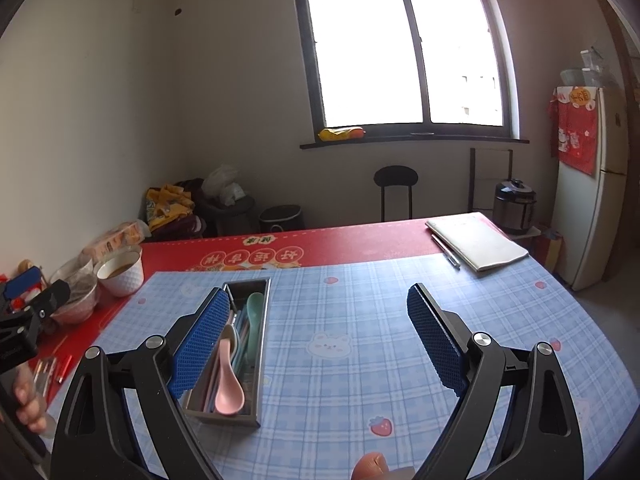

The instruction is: Organize utensils

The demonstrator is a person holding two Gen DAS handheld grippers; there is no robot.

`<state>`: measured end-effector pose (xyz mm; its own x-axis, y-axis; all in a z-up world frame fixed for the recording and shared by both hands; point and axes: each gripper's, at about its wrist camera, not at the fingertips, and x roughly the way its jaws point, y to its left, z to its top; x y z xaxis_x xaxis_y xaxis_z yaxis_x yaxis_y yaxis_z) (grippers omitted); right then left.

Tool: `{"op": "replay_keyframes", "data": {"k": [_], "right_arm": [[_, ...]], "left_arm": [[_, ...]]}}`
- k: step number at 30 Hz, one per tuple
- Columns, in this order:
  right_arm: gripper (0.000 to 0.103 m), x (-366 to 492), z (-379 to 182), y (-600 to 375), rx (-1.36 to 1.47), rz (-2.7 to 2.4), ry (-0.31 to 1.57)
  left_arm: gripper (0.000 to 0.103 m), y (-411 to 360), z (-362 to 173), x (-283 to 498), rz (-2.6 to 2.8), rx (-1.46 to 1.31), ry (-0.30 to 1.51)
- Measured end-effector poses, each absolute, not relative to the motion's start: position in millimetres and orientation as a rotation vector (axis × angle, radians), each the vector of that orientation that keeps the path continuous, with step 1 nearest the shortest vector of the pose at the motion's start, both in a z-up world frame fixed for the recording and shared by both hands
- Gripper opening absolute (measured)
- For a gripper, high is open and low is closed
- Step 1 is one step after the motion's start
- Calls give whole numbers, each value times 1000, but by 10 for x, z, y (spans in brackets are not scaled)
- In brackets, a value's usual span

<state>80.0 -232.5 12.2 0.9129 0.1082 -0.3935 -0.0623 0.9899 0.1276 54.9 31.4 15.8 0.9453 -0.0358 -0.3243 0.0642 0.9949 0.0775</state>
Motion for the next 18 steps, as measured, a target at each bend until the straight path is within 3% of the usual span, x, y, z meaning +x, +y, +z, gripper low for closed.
{"op": "replay_keyframes", "data": {"k": [18], "right_arm": [[87,749,131,-2343,106,52,395]], "left_arm": [[97,326,179,526,-57,78,335]]}}
